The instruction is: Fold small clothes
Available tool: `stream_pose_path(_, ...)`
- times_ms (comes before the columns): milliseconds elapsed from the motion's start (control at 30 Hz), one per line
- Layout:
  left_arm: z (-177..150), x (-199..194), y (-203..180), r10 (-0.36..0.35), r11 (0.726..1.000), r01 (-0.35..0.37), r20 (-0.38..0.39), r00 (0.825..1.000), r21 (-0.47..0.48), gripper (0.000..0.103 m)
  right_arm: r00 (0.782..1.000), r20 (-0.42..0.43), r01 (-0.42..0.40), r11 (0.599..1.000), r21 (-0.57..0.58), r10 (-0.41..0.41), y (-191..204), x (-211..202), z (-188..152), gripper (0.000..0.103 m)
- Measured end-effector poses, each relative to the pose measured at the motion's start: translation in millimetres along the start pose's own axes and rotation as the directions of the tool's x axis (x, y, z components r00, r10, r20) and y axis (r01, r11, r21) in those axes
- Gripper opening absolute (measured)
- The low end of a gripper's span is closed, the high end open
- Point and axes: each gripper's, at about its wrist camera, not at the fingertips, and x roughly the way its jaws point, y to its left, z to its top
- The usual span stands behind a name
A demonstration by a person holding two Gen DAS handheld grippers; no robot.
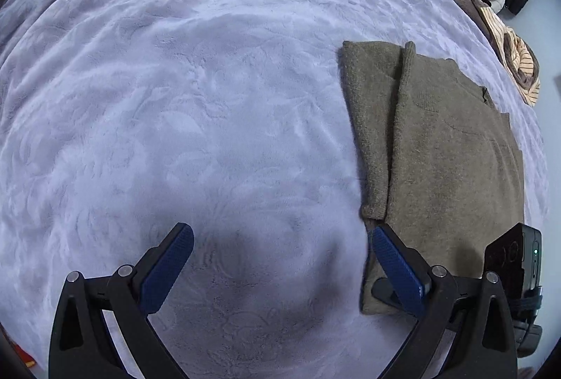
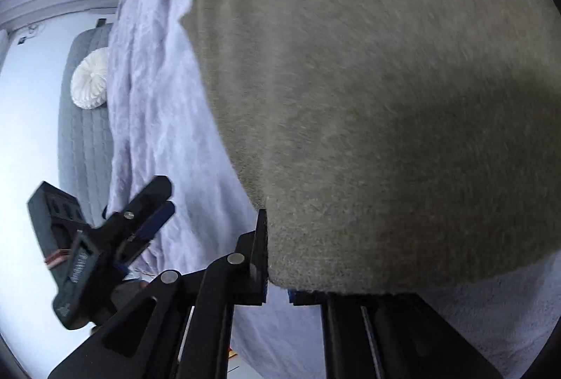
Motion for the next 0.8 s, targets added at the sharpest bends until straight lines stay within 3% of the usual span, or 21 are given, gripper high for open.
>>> stream_pose_path(67,5,-1,-11,-0.011,1.0,0.01,0.019,1.0,0.029,0.102,1.0,-0.015,-0.009,1.0,-0.006,0.009,4,-3,0,0.01)
stream_pose_path(167,19,-2,-32,-0.012,0.996,0.008,0.05,0.999,0.086,0.102,0.995,-0.086,0.038,0.995,-0.094,-0.046,19,-12,-6,0.015)
stream_pose_path(267,41,-1,-56,-0.012,0.992,0.0,0.094,0.995,0.129,0.102,0.997,-0.002,0.076,0.969,-0.234,-0.079,39,-49,-8,0.015)
stream_pose_path(333,58,6,-68,-0.006,0.99,-0.01,0.118,0.993,0.138,0.102,0.986,0.117,0.149,0.945,-0.291,-0.119,45,-83,4,0.015)
stream_pose_path(400,73,21,-78,0.013,0.988,-0.03,0.115,0.993,0.152,0.102,0.957,0.234,0.238,0.928,-0.288,-0.173,40,-112,25,0.015)
stream_pose_path(500,75,50,-84,0.103,0.978,-0.115,0.078,0.992,0.171,0.102,0.9,0.356,0.339,0.918,-0.206,-0.253,17,-148,62,0.015)
stream_pose_path(567,71,64,-77,0.141,0.972,-0.149,0.055,0.989,0.184,0.102,0.857,0.381,0.421,0.898,-0.13,-0.347,-8,-159,82,0.015)
stream_pose_path(600,70,65,-71,0.119,0.977,-0.126,0.052,0.992,0.174,0.102,0.839,0.359,0.461,0.884,-0.072,-0.408,-26,-159,89,0.008)
stream_pose_path(633,70,64,-64,0.104,0.982,-0.11,0.048,0.993,0.156,0.102,0.856,0.341,0.427,0.904,-0.039,-0.389,-40,-161,91,0.003)
stream_pose_path(667,70,62,-57,0.097,0.984,-0.102,0.04,0.994,0.143,0.102,0.883,0.341,0.347,0.938,-0.014,-0.321,-53,-164,90,0.003)
stream_pose_path(700,71,60,-51,0.087,0.986,-0.09,0.03,0.996,0.138,0.102,0.891,0.351,0.307,0.952,-0.001,-0.288,-59,-167,88,0.003)
stream_pose_path(800,70,54,-46,0.101,0.984,-0.103,0.02,0.995,0.145,0.102,0.877,0.376,0.332,0.943,-0.023,-0.3,-52,-164,80,0.003)
